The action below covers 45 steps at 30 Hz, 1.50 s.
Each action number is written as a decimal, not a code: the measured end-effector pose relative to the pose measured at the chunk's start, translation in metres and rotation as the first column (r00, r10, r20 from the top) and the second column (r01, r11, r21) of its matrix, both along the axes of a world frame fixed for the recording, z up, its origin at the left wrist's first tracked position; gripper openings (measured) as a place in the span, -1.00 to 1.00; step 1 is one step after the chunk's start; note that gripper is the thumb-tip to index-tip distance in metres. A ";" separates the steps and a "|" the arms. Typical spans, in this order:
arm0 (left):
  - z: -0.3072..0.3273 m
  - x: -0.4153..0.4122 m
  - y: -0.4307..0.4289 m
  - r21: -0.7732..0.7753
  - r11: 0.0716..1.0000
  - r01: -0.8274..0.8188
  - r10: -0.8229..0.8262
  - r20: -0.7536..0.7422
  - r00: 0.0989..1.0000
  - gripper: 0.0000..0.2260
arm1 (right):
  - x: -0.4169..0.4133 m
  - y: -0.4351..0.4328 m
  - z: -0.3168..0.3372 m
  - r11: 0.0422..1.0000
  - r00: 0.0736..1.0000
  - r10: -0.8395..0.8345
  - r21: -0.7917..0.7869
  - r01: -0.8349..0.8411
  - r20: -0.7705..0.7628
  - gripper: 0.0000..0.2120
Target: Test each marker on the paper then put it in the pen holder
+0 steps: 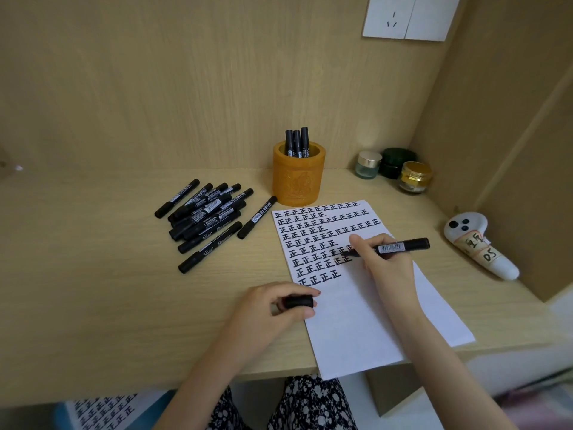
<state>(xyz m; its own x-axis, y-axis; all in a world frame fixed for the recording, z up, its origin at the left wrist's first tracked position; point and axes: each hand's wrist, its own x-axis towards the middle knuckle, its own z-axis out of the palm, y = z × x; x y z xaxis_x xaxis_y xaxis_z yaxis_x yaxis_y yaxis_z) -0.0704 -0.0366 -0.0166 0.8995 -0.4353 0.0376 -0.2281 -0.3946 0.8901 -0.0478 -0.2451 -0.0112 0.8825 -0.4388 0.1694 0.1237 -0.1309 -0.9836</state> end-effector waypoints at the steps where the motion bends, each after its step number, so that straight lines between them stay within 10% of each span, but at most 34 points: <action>1: 0.001 0.000 0.000 -0.014 1.000 -0.009 0.009 -0.008 1.000 -0.76 | -0.003 0.001 0.003 1.000 1.000 0.016 0.020 -0.016 0.019 -0.81; 8: 0.006 0.002 -0.001 -0.176 0.978 -0.113 0.104 -0.060 0.993 -0.75 | -0.017 0.018 0.019 0.963 0.987 0.162 0.216 -0.161 0.015 -0.78; 45: 0.029 0.006 0.003 -0.271 0.947 -0.171 0.178 0.000 0.984 -0.90 | -0.007 0.048 0.025 0.988 0.993 0.112 0.110 -0.109 -0.029 -0.64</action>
